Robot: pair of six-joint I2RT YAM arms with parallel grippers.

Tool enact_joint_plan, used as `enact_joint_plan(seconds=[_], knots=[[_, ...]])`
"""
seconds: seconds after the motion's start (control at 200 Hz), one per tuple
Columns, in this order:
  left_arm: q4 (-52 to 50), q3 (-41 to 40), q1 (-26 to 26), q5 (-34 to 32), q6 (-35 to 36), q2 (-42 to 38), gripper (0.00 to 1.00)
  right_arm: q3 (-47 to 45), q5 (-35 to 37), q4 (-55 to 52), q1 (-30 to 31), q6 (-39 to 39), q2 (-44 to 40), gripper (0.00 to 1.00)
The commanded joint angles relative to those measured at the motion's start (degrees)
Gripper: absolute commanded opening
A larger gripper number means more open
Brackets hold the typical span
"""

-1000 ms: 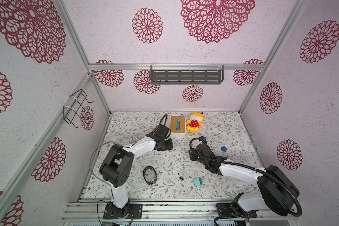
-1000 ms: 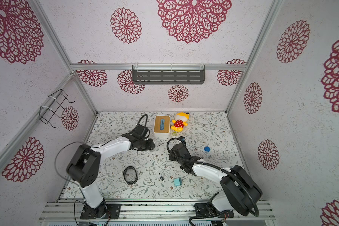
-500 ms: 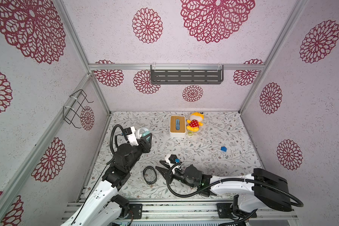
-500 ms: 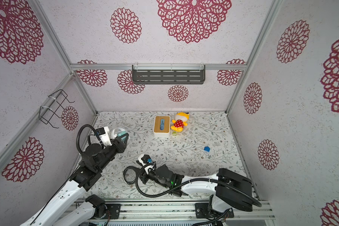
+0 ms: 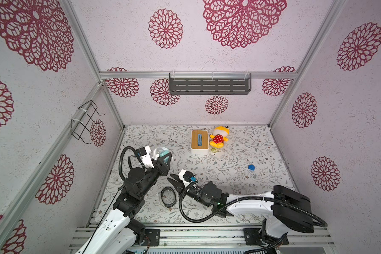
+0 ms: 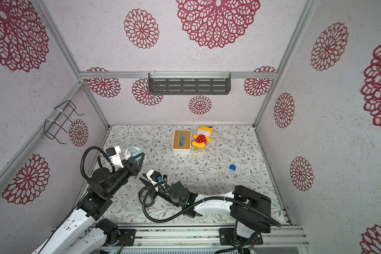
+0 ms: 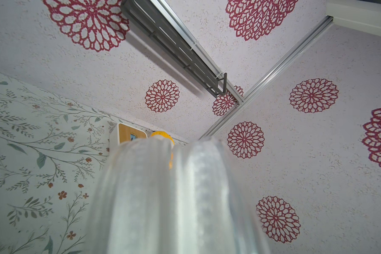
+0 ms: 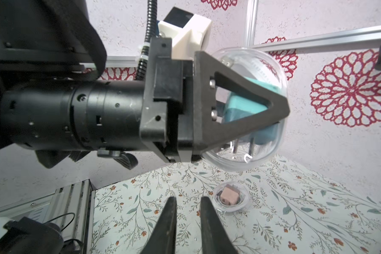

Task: Pack away charging kits
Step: Zip the zipper on the storage bag.

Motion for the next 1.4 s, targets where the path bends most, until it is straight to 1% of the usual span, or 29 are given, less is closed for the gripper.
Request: enact_joint_plan(seconds=[0.0,0.08,0.315,0.5,0.67,0.866,0.981,1.396], knots=[[4.2,-0.4,-0.2,2.0,-1.2,-0.5,0.00,1.5,-0.4,5.3,0.2,-2.4,0.3,0.22],[4.9,-0.7,-0.2,2.5,-1.7,-0.5,0.00,2.5,-0.5,4.7,0.1,-3.0,0.8,0.22],[5.9,-0.7,-0.2,4.9,-2.8,-0.2,0.00,3.9,2.7,3.7,0.1,-5.5,1.6,0.23],[6.4,-0.5,-0.3,6.2,-3.1,0.7,0.00,5.1,3.6,2.7,0.1,-6.9,1.2,0.23],[6.9,-0.9,-0.2,6.5,-3.1,0.5,0.00,6.2,6.7,0.6,0.0,-9.2,0.4,0.22],[7.1,-0.9,-0.2,6.8,-2.9,0.3,0.00,6.1,7.7,-0.9,0.0,-10.7,0.0,0.22],[7.5,-1.0,-0.2,7.2,-3.0,0.6,0.00,5.0,8.5,0.4,0.0,-11.3,0.1,0.27],[8.1,-1.2,-0.2,7.5,-3.1,1.0,0.00,4.8,10.5,0.4,0.0,-12.7,-0.8,0.26]])
